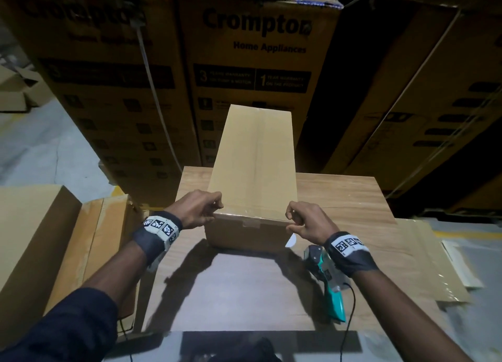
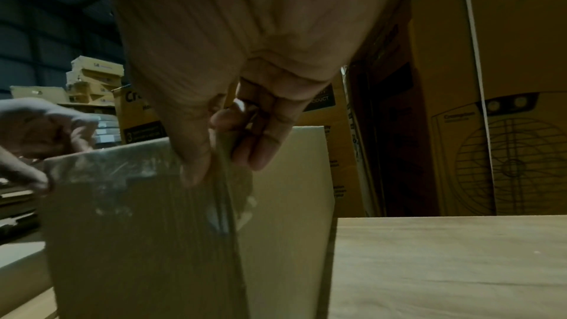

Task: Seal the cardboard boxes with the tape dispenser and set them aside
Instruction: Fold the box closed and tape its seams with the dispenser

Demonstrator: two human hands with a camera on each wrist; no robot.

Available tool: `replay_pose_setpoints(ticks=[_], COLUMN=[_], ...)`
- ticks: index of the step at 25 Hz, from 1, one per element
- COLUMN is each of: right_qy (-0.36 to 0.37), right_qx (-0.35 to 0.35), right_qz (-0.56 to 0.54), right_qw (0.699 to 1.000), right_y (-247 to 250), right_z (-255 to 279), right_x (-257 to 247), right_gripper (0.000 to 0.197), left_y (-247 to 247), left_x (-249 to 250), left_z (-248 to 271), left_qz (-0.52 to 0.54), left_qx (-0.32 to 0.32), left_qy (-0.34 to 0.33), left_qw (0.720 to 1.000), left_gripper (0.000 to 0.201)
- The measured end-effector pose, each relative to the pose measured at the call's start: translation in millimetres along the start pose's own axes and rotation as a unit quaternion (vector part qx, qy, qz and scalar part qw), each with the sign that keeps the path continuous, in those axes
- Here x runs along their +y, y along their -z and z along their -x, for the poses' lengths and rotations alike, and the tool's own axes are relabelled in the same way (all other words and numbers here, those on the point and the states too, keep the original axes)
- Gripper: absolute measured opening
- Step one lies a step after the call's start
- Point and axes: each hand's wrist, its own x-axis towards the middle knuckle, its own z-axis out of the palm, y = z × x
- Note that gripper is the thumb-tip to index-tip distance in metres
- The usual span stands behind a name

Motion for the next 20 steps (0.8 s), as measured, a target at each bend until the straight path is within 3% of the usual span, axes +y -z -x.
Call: replay_pose_setpoints(ticks=[3, 6, 8, 10, 12, 14, 16, 20], right_qy=[-0.028, -0.131, -0.228, -0.298, -0.321, -0.318, -0.322, -0.326], right_qx=[0.028, 0.124, 0.179, 0.139, 0.085, 0.082, 0.089, 0.08], right_qz=[0.012, -0.119, -0.254, -0.367, -0.406, -0.38, -0.385, -0.396], right_qw=[0.999, 0.976, 0.923, 0.87, 0.851, 0.865, 0.86, 0.855], right_y=[-6.2, -0.2, 2.4, -4.5, -19.6, -32.8, -39.9, -56.5], right_z=[8.8, 4.2, -6.9, -20.1, -27.9, -26.2, -16.3, 27.4], right_x=[-10.3, -24.2, -34.6, -41.1, -41.9, -39.6, -38.8, -46.7], right_gripper=[0.037, 0.06, 0.083, 0.091, 0.084, 0.081, 0.086, 0.105], left_y=[-5.6, -3.4, -1.4, -7.0, -16.2, -26.3, -32.6, -44.4], left_x=[1.8, 1.2, 4.6, 10.2, 15.3, 17.2, 24.7, 30.7], left_z=[12.5, 20.3, 15.6, 6.2, -1.6, -3.6, 5.1, 40.3], left_qz=[0.019, 0.139, 0.242, 0.394, 0.488, 0.519, 0.546, 0.526], left_qx=[0.038, 0.094, 0.135, 0.104, 0.056, 0.059, 0.075, 0.074], left_qy=[0.018, 0.095, 0.18, 0.233, 0.244, 0.238, 0.248, 0.274], left_qw=[0.999, 0.981, 0.944, 0.883, 0.836, 0.819, 0.797, 0.802], left_gripper=[0.044, 0.068, 0.087, 0.093, 0.099, 0.095, 0.078, 0.06])
